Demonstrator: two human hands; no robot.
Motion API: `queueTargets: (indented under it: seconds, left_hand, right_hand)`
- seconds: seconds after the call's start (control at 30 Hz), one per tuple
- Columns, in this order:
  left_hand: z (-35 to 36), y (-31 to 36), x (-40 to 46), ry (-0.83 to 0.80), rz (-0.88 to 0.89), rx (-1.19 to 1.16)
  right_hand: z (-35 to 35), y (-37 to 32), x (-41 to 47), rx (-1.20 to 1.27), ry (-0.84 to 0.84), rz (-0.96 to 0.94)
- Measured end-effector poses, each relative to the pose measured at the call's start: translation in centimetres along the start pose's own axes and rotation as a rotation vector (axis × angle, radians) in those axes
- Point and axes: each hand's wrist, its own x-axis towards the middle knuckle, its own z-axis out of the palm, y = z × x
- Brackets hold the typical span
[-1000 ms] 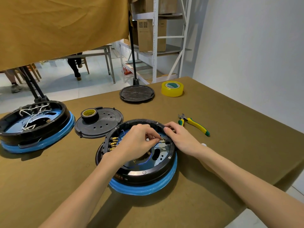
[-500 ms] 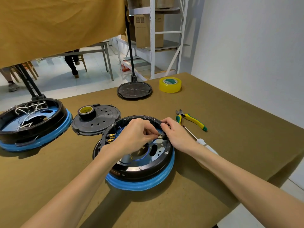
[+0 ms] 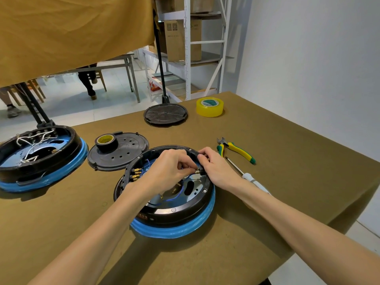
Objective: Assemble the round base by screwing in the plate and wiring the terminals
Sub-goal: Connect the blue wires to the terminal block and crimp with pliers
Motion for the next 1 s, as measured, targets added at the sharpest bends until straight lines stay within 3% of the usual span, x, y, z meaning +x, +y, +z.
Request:
queueTargets:
  seconds: [0.73,0.9,1.0]
  left_hand:
    - [-0.7,0.3,-1.0,0.054,0.008,0.094]
    - [-3.7,-1.2,-4.3,0.348,-0.149,0.235]
    - [-3.8,-2.0,-6.1,0.329,-0.324,0.139]
  right_hand:
    - [-0.4,0.6,0.3,-0.009,-0.021,-0.036]
    - [-1.9,0.2,1.0,-0.133,-0.127,-0.075]
    - [-2.9,-0.3,1.3,-0.111,-0.160,-0.087]
